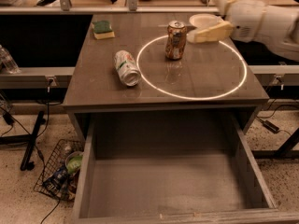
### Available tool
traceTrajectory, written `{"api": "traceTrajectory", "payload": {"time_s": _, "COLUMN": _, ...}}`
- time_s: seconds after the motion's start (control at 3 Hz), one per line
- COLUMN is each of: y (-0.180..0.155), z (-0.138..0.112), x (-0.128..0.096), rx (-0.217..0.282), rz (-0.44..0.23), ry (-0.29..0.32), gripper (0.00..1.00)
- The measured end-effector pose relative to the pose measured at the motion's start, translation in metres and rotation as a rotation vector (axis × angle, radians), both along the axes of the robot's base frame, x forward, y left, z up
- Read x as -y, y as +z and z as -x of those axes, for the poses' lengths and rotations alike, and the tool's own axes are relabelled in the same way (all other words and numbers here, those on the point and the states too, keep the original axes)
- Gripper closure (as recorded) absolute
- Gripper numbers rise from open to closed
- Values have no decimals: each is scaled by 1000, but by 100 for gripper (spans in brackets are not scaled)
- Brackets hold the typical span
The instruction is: Pick orange can from top drawer and place on counter
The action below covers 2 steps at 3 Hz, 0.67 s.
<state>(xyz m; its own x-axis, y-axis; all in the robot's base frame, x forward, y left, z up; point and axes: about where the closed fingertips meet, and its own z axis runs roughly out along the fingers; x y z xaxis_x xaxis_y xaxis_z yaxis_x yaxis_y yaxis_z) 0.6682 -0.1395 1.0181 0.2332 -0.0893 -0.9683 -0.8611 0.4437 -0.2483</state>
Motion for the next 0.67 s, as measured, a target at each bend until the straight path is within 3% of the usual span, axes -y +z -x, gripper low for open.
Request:
{"api": "traceTrajectory", "payload": {"time_s": 0.33, "y": 62, "z": 93, "x": 0, "rx": 192, "rz": -19, "ry": 59, "gripper": 0}}
{"api": "traceTrajectory", "payload": {"time_s": 0.67, "y": 73, "z": 116, "x": 31, "rx": 285, "rz": 6, "ry": 3, "gripper": 0}}
